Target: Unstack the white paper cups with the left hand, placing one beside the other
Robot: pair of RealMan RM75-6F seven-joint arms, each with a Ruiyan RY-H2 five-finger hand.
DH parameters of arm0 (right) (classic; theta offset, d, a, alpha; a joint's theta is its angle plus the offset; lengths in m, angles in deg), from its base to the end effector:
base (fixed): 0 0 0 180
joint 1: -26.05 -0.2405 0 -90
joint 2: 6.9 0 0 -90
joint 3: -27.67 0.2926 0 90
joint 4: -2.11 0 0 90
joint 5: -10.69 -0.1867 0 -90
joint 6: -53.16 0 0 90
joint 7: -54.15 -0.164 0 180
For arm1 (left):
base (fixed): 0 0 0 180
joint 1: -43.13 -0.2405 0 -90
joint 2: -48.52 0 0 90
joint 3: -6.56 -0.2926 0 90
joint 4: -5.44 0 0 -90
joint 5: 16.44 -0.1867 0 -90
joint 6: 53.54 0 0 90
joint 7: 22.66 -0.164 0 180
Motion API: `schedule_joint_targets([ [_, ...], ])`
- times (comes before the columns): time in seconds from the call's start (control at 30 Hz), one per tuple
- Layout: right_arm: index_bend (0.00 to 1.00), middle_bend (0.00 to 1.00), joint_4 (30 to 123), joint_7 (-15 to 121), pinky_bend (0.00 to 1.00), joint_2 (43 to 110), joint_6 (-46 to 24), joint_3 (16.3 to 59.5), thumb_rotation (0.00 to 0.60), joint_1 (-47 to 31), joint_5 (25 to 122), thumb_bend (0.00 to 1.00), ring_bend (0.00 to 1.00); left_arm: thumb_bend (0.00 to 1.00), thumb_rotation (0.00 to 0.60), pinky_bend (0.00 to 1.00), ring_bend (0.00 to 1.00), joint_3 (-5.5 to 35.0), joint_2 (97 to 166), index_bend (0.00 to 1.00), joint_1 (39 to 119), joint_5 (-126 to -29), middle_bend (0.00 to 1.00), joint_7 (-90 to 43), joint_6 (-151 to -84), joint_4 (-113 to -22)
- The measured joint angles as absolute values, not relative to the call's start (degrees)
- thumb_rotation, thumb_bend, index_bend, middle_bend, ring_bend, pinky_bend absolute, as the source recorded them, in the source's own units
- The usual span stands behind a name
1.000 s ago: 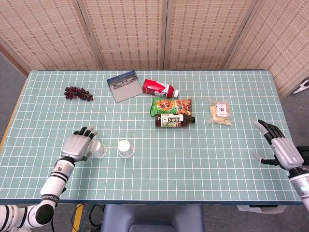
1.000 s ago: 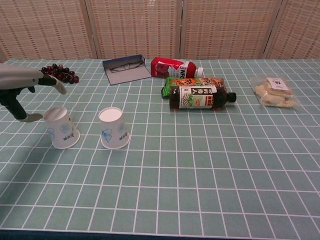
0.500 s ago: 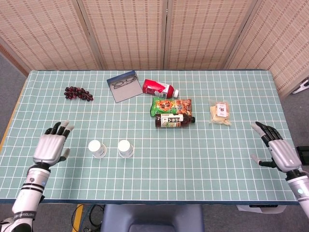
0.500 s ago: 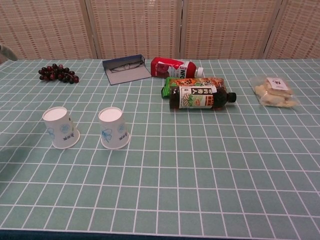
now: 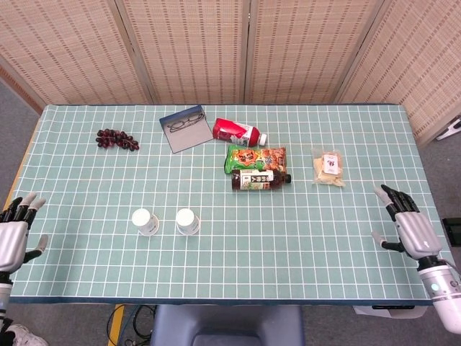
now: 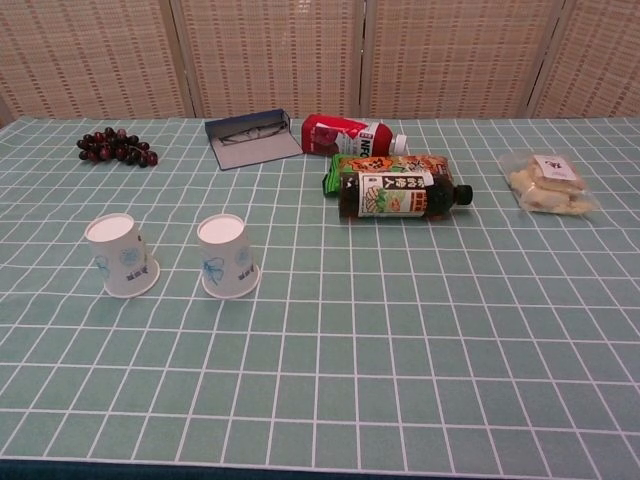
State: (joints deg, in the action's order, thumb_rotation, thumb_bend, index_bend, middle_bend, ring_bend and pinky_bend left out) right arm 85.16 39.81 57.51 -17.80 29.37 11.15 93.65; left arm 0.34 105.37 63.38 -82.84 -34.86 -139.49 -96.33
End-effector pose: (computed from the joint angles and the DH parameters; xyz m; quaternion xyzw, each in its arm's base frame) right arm -0.3521 -0.2601 0.1788 0.6227 -0.4538 0.3708 0.5185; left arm -0.3188 0.2525 0.2272 -0.6050 -0.3677 -0.2953 0.6416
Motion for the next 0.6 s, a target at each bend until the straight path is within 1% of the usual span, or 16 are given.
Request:
schedule_joint_targets([
  [0.13, 0.0, 0.0, 86.23, 42.88, 0.0, 58.5, -17.51, 29.92, 0.6, 11.53, 91.62, 0.25, 0.0, 0.41, 0.6, 0.17, 0.05, 0.66, 107.37, 0.16, 60.48, -85.24, 0.06, -29.94, -140.78, -90.04],
  [0.3, 0.0, 0.0, 87.38, 45.5, 0.0, 59.24, -17.59, 30.39, 0.6, 12.01, 90.48, 0.25, 0.0, 0.41, 0.6, 0.17, 0.05, 1.8, 109.16, 0.17, 58.06, -87.16, 0.06, -23.53, -140.03, -84.08],
  [0.43, 0.0, 0.0, 87.45, 45.63, 0.0, 59.22, -17.75, 30.59, 0.6, 12.25, 90.43, 0.25, 0.0, 0.41, 0.6, 0.17, 0.05, 2.7, 109.93, 0.17, 57.48, -89.23, 0.06, -22.61, -138.93, -82.31],
  [0.6, 0.0, 0.0, 87.21, 45.18, 0.0, 59.06, -17.66, 30.76, 0.6, 12.31, 90.66, 0.25, 0.0, 0.41, 0.6, 0.17, 0.05, 4.16, 110.59, 0.17, 57.2, -89.4, 0.06, -22.66, -136.17, -81.33],
])
